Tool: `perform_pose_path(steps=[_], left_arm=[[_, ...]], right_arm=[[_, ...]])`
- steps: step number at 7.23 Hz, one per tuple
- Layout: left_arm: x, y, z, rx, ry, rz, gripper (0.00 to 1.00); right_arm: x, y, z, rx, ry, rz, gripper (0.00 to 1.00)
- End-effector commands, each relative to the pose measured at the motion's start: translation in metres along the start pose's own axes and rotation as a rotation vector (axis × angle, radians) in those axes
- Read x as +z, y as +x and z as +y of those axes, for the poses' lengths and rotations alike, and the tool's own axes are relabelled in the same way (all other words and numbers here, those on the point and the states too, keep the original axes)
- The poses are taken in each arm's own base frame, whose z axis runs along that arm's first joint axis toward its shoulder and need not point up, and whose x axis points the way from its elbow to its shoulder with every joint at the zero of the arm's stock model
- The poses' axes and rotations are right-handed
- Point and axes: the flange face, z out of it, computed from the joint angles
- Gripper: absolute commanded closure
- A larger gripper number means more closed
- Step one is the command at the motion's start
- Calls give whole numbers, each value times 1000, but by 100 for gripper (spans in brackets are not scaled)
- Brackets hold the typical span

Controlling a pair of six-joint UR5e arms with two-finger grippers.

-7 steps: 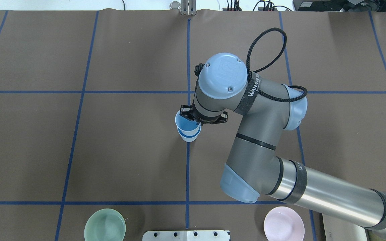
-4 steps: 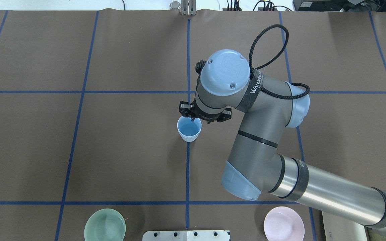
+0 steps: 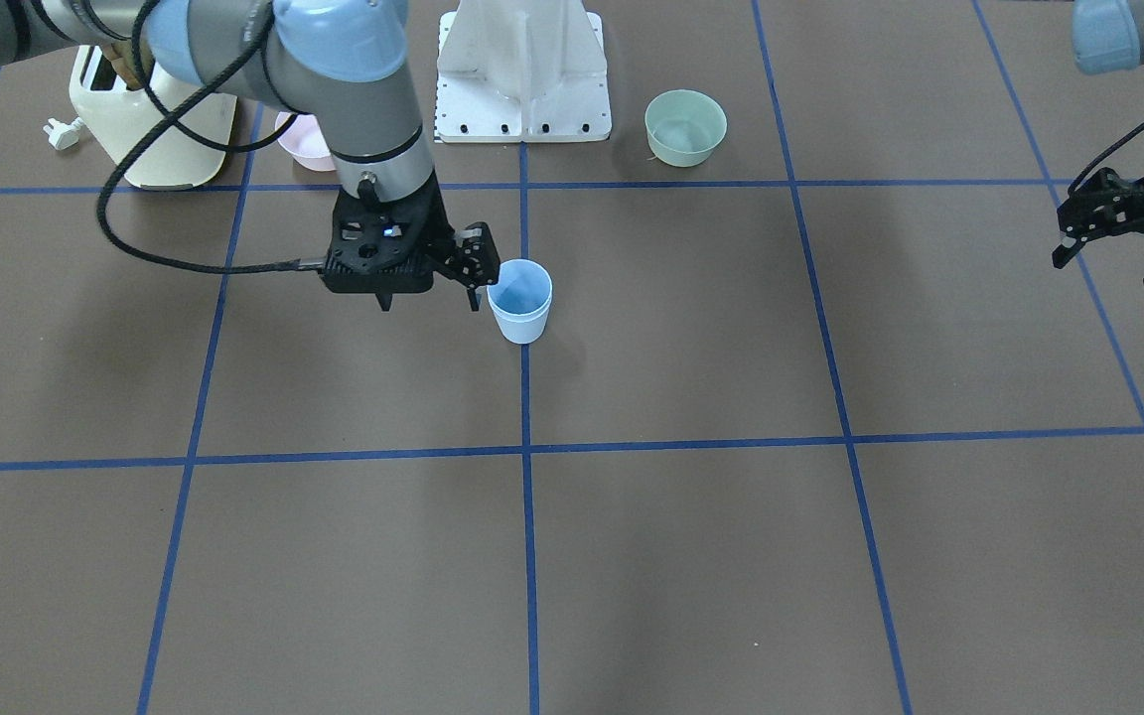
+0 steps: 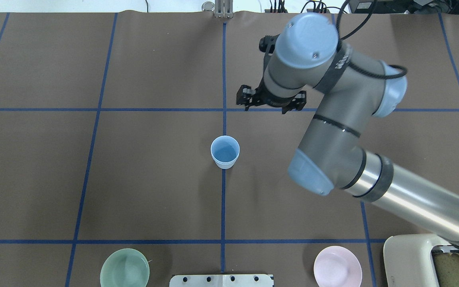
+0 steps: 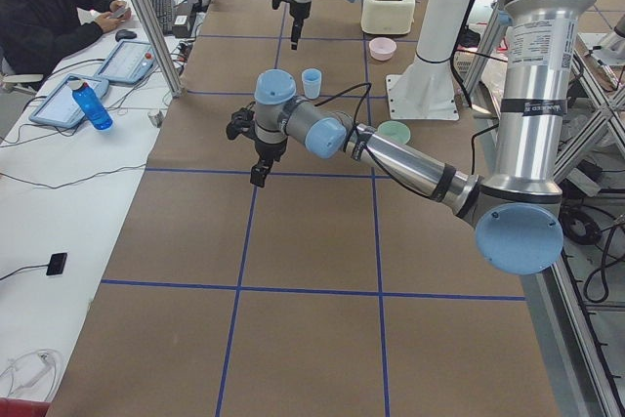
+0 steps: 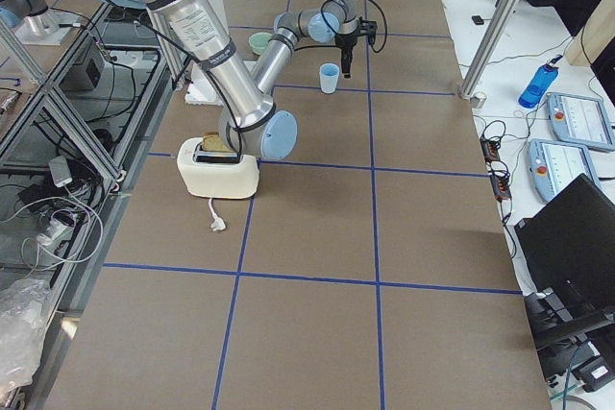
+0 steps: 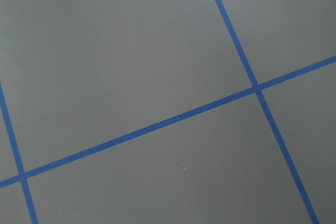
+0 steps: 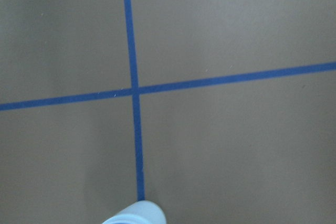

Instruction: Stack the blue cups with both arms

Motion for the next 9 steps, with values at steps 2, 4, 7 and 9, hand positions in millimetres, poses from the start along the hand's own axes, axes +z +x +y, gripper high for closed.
perform_pose_path(steps=[2, 4, 7, 9], left_arm=[[-13, -22, 2, 27, 11, -8, 3], [-18, -60, 6, 20, 10, 2, 3], [-21, -142, 26, 30, 3, 12, 3], [-25, -161, 32, 22, 6, 0, 3]], right_arm=[[-35, 146, -90, -110, -18, 30, 0], [-48, 245, -127, -202, -41, 57, 0], [-51, 377, -130, -245, -85, 100, 0], [-43, 449, -141, -262, -139, 92, 0]])
